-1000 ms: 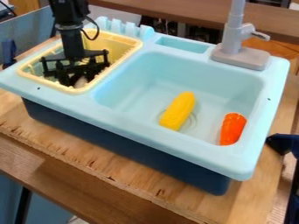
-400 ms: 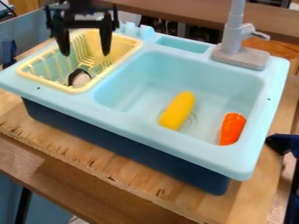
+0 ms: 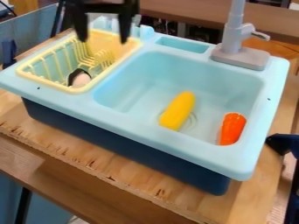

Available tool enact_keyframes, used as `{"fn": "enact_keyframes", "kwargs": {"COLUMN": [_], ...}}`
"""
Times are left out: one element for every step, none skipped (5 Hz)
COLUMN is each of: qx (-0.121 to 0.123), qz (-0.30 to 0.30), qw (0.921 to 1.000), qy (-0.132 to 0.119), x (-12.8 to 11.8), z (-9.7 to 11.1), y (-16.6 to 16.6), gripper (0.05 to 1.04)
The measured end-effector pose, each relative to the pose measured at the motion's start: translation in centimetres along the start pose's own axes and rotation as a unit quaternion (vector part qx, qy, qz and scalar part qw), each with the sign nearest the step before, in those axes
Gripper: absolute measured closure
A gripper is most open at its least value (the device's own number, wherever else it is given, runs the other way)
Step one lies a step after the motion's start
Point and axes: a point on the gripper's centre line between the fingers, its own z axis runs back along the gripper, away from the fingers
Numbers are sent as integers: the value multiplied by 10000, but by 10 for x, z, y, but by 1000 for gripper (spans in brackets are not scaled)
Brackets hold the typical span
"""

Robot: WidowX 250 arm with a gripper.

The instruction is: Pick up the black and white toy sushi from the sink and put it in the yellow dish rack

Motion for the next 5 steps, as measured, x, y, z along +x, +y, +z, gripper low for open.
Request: {"fn": "enact_keyframes", "kwargs": {"qx": [-321,-396,-481,-464,-465], "qz": [-867,-1585,-1802,-1804,-1834], "qw": [9956,9858,9817,9816,9810], "qy": [150,389,391,427,425], "x": [-10,-14,-11,-12,-12], "z": [-3,-23,-19,-20,-20], "y": [-39,-85,-102,-102,-101], "gripper": [85,85,85,85,85]}}
